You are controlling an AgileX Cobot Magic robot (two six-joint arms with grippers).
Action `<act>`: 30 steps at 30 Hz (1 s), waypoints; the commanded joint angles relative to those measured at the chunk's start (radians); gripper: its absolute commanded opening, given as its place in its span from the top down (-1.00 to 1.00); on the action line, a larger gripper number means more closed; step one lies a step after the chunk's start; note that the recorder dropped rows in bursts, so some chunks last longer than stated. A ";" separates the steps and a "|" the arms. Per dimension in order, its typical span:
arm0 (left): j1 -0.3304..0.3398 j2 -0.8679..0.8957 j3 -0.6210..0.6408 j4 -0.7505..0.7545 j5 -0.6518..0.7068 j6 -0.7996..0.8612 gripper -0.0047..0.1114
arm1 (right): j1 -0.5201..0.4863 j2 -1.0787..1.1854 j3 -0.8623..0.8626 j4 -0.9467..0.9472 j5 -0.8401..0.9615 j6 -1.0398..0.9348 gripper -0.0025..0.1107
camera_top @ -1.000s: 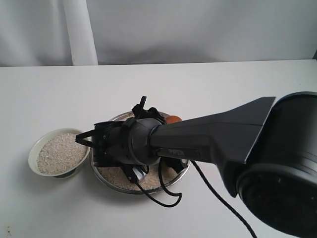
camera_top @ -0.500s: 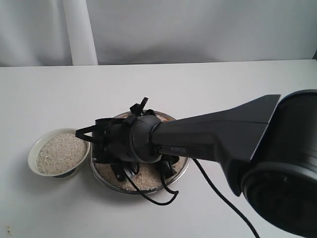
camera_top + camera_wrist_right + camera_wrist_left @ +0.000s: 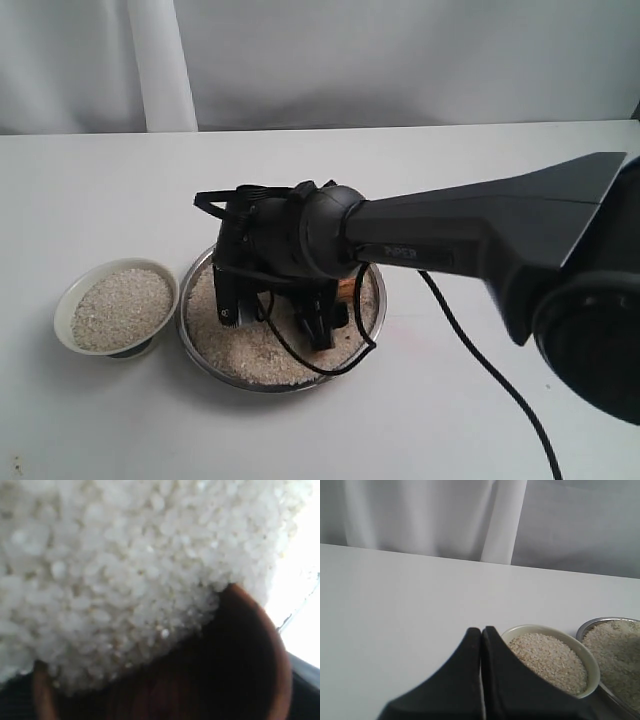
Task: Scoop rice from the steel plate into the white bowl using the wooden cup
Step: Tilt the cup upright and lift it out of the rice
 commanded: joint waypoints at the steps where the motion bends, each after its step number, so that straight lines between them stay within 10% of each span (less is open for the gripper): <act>1: -0.002 0.000 0.002 -0.001 -0.006 -0.004 0.92 | -0.001 0.018 0.004 0.128 -0.115 -0.041 0.96; 30: -0.002 0.000 0.002 -0.001 -0.006 -0.004 0.92 | -0.071 0.020 0.004 0.400 -0.278 -0.078 0.96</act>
